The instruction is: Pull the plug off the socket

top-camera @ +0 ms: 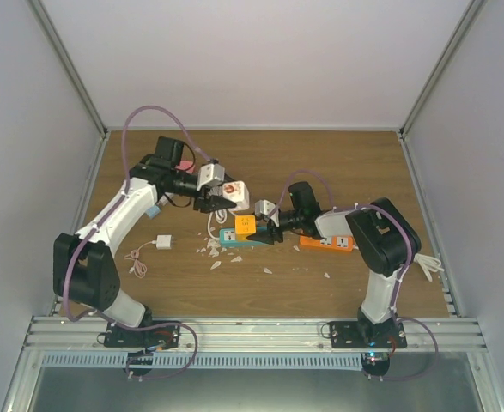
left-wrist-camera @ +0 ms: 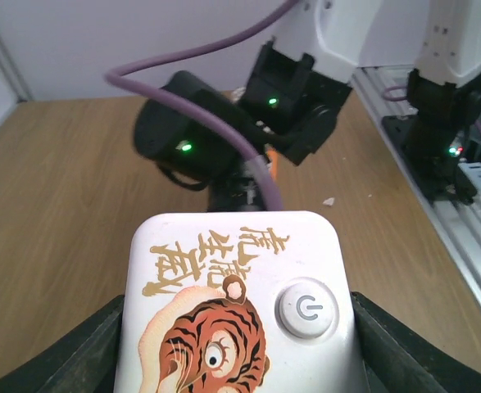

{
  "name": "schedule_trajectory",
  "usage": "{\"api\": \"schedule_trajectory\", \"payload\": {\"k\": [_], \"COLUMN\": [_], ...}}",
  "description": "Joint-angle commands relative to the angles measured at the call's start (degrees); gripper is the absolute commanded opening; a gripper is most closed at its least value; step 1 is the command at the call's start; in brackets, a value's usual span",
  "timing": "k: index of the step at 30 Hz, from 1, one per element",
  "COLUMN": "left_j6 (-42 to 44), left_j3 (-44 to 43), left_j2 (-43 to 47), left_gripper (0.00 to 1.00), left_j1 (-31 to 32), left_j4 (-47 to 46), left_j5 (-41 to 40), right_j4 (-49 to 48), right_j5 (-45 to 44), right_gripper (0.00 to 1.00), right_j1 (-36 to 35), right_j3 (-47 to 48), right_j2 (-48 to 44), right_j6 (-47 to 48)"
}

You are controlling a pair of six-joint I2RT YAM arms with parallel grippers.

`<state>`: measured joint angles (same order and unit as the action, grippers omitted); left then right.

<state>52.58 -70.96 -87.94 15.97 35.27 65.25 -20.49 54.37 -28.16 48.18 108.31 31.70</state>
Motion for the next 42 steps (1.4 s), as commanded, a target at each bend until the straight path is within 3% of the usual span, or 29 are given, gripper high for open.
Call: {"api": "schedule_trajectory", "payload": {"k": [1,4,8,14,22,38,42], "left_j6": [6.1,14.6,21.2,22.8,16.2,6.5,6.3], "left_j3": [-4.5,-4.3,-0.8,5.2,18.8,25.2,22.8], "left_j2": [0.7,1.6,5.5,9.4,9.2,0.4,0.4], "left_gripper": [0.03,0.04,0.06,0.06,0.1,0.15,0.34], "left_j1": [-3.6,-3.8,-3.8,-1.8,6.8,15.9,15.9], "left_j4": [7.4,17.3,24.6,31.2,25.7,19.9,20.5], "left_j5": [-4.7,-19.4,-34.4,-46.0,-62.1,-85.5,-87.0], "right_j4": [4.8,5.3,5.1,4.9,5.2,4.9,4.5], "right_j5": [-6.2,-6.0,-5.9,-5.4,-4.9,-4.9,-4.6], "right_gripper": [0.14,0.16,0.29,0.45,0.64,0.7,0.72], "right_j1": [0.1,0.1,0.1,0.1,0.1,0.1,0.1], "right_j3": [-1.4,-1.3,-1.7,-2.0,-2.1,-2.3,-2.6], "right_j2": [1.5,1.5,1.0,0.4,0.1,-0.1,-0.3], "right_j6": [0.9,1.0,1.3,1.7,1.8,1.9,1.9]}}
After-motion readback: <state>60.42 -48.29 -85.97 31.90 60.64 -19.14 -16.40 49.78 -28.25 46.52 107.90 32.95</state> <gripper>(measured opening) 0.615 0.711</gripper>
